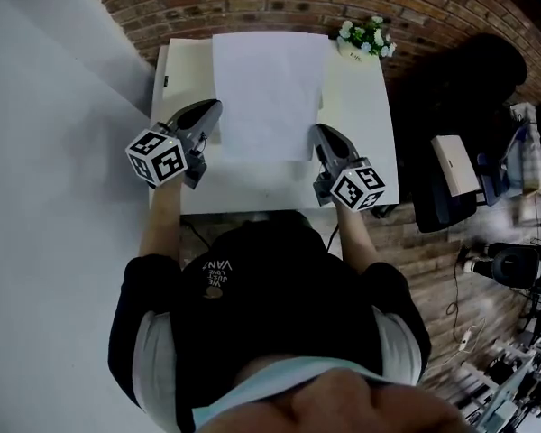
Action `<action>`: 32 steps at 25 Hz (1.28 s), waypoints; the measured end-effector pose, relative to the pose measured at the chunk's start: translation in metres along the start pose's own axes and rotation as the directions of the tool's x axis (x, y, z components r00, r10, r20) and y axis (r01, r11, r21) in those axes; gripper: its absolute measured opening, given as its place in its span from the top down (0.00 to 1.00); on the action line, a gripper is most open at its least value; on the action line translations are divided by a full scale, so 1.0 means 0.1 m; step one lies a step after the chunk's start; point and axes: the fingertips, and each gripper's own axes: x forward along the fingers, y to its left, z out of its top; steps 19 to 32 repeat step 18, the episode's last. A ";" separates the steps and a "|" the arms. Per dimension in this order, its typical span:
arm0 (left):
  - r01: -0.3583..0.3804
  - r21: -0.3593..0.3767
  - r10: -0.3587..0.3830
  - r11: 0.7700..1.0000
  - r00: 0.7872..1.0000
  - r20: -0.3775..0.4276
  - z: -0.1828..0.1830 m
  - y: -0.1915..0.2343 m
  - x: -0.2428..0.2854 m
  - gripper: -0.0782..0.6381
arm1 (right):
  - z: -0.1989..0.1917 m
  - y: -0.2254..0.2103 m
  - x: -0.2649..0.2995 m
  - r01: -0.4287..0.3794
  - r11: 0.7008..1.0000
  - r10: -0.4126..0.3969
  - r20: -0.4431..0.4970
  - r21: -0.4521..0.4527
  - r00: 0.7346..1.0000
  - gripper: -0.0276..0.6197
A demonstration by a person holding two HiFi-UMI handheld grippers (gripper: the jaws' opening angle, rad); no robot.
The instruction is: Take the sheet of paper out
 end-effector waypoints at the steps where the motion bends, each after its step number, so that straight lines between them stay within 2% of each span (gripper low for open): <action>1: -0.002 -0.002 0.002 1.000 1.000 0.001 0.00 0.00 0.00 0.89 | 0.00 0.00 0.00 -0.001 1.000 0.001 -0.001 0.000 1.000 0.96; 32: -0.017 -0.024 0.017 1.000 1.000 0.006 -0.01 0.05 0.00 0.89 | -0.02 -0.01 0.04 -0.002 1.000 0.002 -0.007 0.006 1.000 0.96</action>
